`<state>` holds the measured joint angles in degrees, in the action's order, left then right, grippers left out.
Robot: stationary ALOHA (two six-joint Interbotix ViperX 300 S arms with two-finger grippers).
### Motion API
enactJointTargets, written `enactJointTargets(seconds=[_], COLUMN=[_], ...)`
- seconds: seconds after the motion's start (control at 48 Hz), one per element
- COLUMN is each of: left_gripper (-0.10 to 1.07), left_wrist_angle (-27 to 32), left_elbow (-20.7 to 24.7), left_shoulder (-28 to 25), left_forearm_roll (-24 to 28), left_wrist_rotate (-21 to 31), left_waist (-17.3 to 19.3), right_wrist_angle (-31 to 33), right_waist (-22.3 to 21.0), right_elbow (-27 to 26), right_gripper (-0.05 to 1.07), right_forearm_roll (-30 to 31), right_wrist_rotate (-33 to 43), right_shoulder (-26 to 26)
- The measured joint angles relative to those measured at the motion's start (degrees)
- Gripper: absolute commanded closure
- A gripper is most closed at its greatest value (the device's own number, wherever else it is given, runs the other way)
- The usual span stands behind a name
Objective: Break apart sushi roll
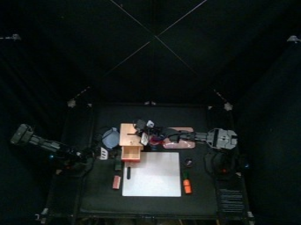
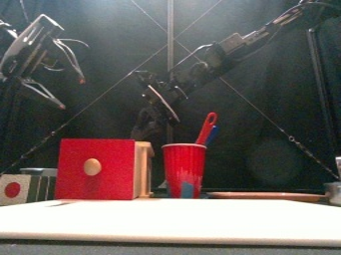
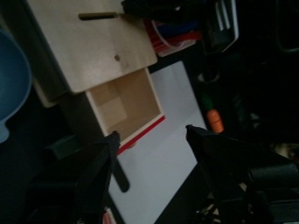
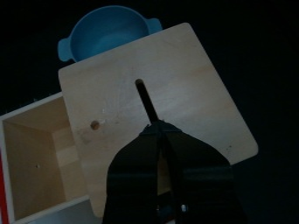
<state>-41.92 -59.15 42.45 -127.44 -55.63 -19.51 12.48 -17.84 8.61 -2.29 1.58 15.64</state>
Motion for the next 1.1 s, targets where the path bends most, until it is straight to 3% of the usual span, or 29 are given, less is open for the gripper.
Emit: enactJointTargets(seconds=[0.146,0.271,0.562,0.833,1.104], left_gripper=[0.02,0.02,0.01,0.01,0.01], left_wrist_angle=[-4.75,-5.89,-5.89,-6.59,-6.68], left_elbow=[3.34,5.36,7.03,7.12,7.12], left_shoulder=[-3.96,-7.82,-16.0,-19.51,-22.41], left_forearm_roll=[-7.03,-10.2,-13.71,-19.16,-20.13], left_wrist_rotate=[-5.54,-6.59,-6.77,-6.68,-6.42], left_waist=[-2.02,-2.72,-4.13,-5.27,-5.36], right_wrist_angle=[0.0,0.0,0.0,0.0,0.0], right_waist=[0.0,0.0,0.0,0.09,0.09], right_elbow=[0.0,0.09,0.09,0.35,0.26], right_gripper=[0.97,0.97,0.97,0.97,0.97], right_forearm_roll=[0.0,0.0,-0.35,-0.44,-0.79], right_wrist_rotate=[0.0,0.0,0.0,0.0,0.0], right_shoulder=[0.0,0.0,0.0,0.18,0.79])
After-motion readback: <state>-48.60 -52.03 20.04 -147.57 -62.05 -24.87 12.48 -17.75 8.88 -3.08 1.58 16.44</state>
